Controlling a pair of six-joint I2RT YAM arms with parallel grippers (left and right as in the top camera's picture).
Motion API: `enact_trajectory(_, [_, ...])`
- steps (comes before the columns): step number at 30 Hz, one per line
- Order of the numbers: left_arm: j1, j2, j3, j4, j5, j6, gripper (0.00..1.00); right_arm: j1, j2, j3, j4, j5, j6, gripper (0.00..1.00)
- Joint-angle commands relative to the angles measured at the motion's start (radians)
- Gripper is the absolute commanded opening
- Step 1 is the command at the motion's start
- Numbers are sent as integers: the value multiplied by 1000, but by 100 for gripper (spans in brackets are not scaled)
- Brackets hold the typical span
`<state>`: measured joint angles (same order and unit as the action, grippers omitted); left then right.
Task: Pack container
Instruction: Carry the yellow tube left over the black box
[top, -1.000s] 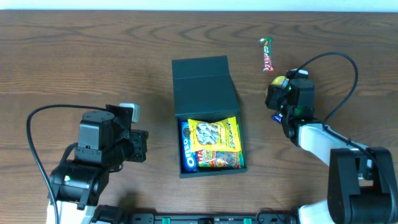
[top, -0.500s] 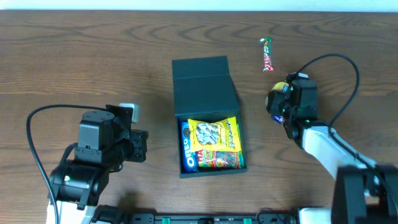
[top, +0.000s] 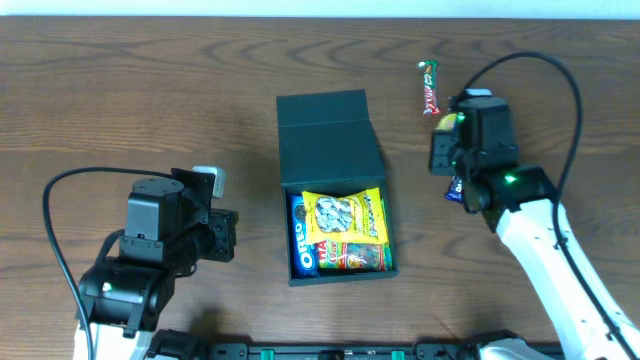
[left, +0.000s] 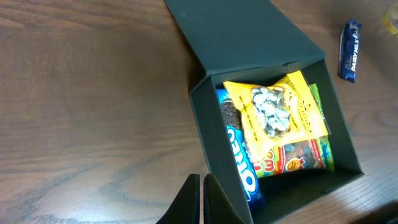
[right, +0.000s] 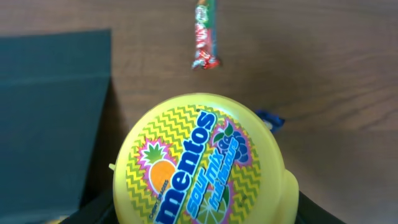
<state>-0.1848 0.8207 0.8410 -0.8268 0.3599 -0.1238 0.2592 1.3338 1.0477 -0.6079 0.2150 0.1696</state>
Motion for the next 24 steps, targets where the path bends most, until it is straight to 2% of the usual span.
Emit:
enact_trajectory(1, [3, -8, 99, -32, -31, 30, 6, 115, -21, 68, -69, 133, -29, 19])
enact_trajectory(7, [3, -51, 268, -200, -124, 61, 6, 414, -21, 103, -196, 382, -29, 19])
enact_trajectory(13, [3, -159, 304, -240, -123, 56, 6, 662, 30, 102, -290, 545, -28, 19])
enact_trajectory(18, [3, -264, 320, -256, -123, 48, 6, 781, 162, 102, -408, 548, 25, 21])
enact_trajectory(24, [3, -313, 322, -279, -123, 34, 5, 869, 301, 103, -439, 548, 43, 21])
